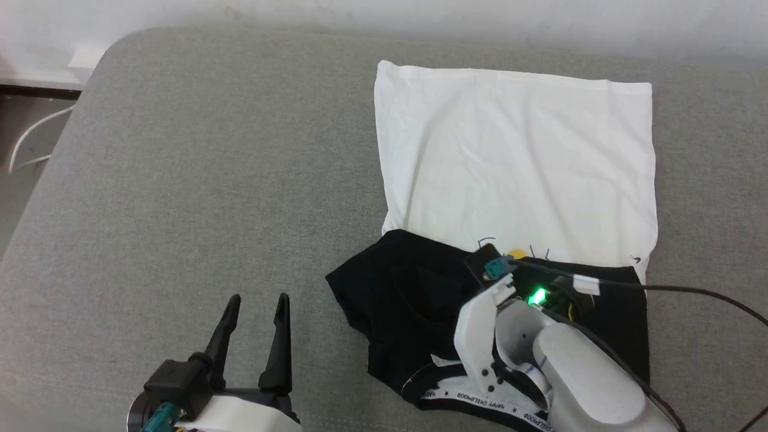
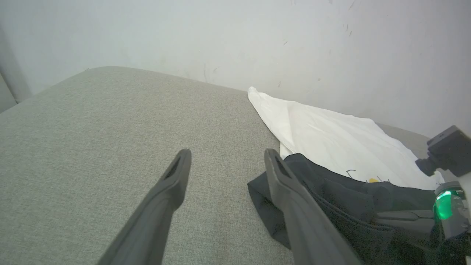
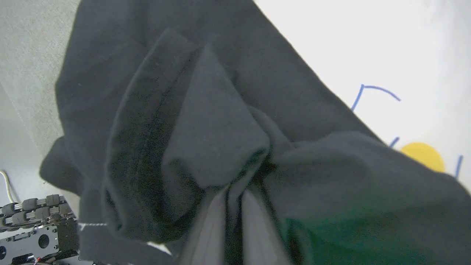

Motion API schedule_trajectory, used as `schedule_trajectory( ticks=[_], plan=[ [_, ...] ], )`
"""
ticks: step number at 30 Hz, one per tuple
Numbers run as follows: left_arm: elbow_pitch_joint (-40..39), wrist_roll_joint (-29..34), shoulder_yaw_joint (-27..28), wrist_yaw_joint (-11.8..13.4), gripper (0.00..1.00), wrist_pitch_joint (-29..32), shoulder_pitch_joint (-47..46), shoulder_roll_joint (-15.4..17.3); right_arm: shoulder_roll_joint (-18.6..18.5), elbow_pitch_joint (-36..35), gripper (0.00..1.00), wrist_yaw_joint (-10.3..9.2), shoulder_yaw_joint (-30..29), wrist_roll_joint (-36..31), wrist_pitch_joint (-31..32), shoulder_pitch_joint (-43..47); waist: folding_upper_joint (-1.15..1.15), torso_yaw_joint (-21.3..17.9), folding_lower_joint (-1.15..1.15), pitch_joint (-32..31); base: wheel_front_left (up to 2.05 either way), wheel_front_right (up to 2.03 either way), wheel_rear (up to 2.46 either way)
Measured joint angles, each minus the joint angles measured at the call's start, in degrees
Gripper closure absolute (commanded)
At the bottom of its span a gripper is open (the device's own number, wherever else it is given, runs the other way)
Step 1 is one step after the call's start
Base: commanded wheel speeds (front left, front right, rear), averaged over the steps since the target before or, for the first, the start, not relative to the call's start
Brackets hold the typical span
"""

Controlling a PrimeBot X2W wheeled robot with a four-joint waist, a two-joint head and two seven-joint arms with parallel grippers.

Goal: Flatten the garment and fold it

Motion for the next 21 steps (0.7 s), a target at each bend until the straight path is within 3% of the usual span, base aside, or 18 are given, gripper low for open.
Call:
schedule_trajectory(
  ticks=[2, 3, 4, 5, 9, 13, 21],
  plan=[
    [0.29, 0.00, -0.04, 0.00, 0.00, 0.00, 0.00, 0.07, 0.44, 1.70, 0.86, 0.00, 0.76, -0.49, 0.01, -1.46, 0.00, 0.10, 0.00, -0.05, 0.00, 0.00, 0.00],
    [0.45, 0.00, -0.10, 0.00, 0.00, 0.00, 0.00, 0.09, 0.67, 2.50, 0.61, 0.01, 0.87, -0.49, 0.31, -1.96, 0.00, 0.13, 0.00, -0.16, 0.00, 0.00, 0.00],
    [0.60, 0.00, -0.15, 0.00, 0.00, 0.00, 0.00, 0.12, 0.90, 3.18, 0.05, 0.01, 0.97, -0.41, 1.11, -2.33, 0.00, 0.13, 0.00, -0.31, 0.00, 0.00, 0.00],
    [0.73, 0.00, -0.20, 0.00, 0.00, 0.00, 0.00, 0.15, 1.03, 3.36, 0.00, 0.01, 1.19, -0.10, 1.63, -2.69, 0.00, 0.11, 0.00, -0.50, 0.00, 0.00, 0.00],
    [1.03, 0.00, -0.30, 0.00, 0.00, 0.01, 0.00, 0.53, 1.38, 2.32, 0.00, 0.05, 1.71, 2.82, 4.06, -2.81, 0.00, -0.34, 0.00, -1.42, 0.00, 0.00, 0.00],
    [1.03, 0.00, -0.26, 0.01, 0.00, 0.02, 0.01, 0.89, 1.14, -3.26, 0.00, 0.00, -0.68, 6.87, 5.10, -2.41, 0.00, -1.39, 0.00, -2.40, 0.00, 0.00, 0.00],
    [0.02, -0.18, 0.32, 0.05, 0.00, 0.05, 0.09, 2.11, -1.18, -24.29, 0.00, -0.01, -18.68, 5.50, -2.65, 5.47, 0.00, -4.46, -0.01, -3.98, 0.00, 0.00, 0.00]
  ],
)
